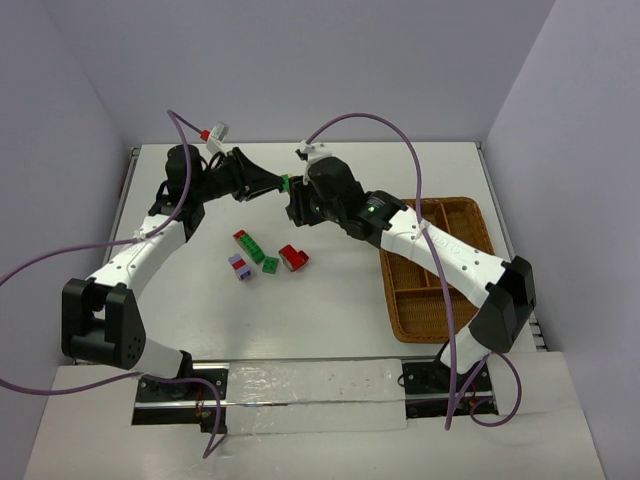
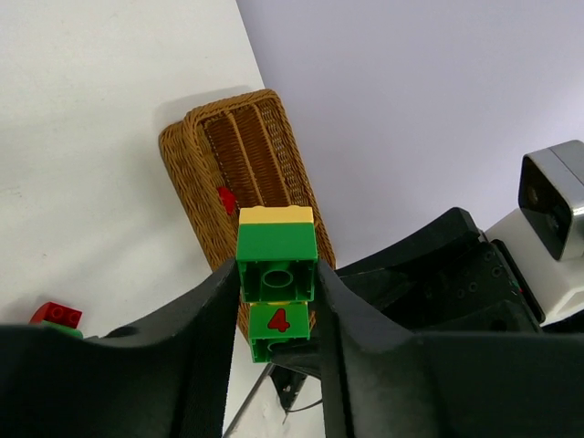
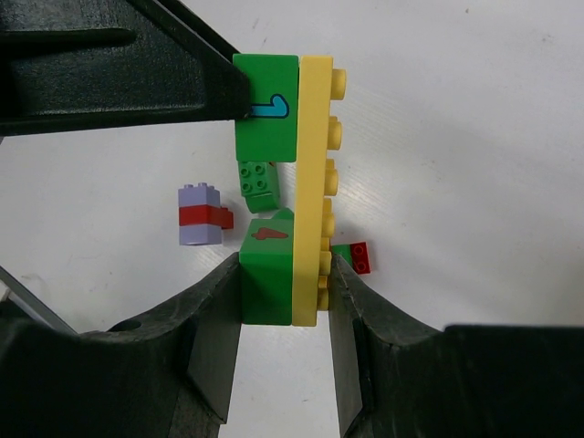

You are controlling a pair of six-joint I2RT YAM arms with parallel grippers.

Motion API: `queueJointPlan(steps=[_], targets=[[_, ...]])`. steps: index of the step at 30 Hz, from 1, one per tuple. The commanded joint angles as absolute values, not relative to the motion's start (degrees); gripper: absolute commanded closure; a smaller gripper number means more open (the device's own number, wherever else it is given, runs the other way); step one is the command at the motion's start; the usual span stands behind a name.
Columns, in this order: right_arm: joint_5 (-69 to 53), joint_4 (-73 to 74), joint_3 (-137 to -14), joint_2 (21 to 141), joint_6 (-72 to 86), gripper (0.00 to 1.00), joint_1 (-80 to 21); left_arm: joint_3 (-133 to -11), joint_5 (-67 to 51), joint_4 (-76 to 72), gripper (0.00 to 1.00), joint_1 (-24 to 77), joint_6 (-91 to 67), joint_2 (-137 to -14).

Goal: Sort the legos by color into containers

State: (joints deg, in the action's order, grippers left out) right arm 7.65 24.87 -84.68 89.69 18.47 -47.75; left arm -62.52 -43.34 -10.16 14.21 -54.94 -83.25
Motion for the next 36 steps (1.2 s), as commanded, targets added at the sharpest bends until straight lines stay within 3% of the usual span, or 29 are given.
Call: queueJointPlan(steps=[1, 6, 10, 20, 30, 36], targets=[[7.06, 23.11, -85.69, 87.75, 19.07, 1.0, -48.08, -65.1, -44.15, -12.57, 0.75, 14.59, -54.93, -83.58], [8.18, 23.49, -84.8, 87.25, 18.77, 1.0, -48.13, -65.94, -44.42, -11.09, 1.0, 14.55, -54.27, -83.97], [10.87, 24.42, -83.29, 85.85, 18.66, 1.0, -47.36, -66.34, -44.22, -9.87, 1.0, 14.32, -53.72, -83.58], [-5.09, 15.82, -71.99, 79.54, 25.58, 1.0, -39.82, -61.61, -47.9, -19.24, 1.0, 12.39, -60.19, -82.97], [13.52, 29.31, -73.58, 84.82, 26.77, 1.0, -36.81, -66.25, -40.03, -3.53, 1.0, 13.66, -51.72, -85.39], [13.77, 29.42, -68.07, 89.16, 25.14, 1.0, -36.82, -68.99, -35.68, 4.74, 1.0, 15.83, -47.72, -87.55]])
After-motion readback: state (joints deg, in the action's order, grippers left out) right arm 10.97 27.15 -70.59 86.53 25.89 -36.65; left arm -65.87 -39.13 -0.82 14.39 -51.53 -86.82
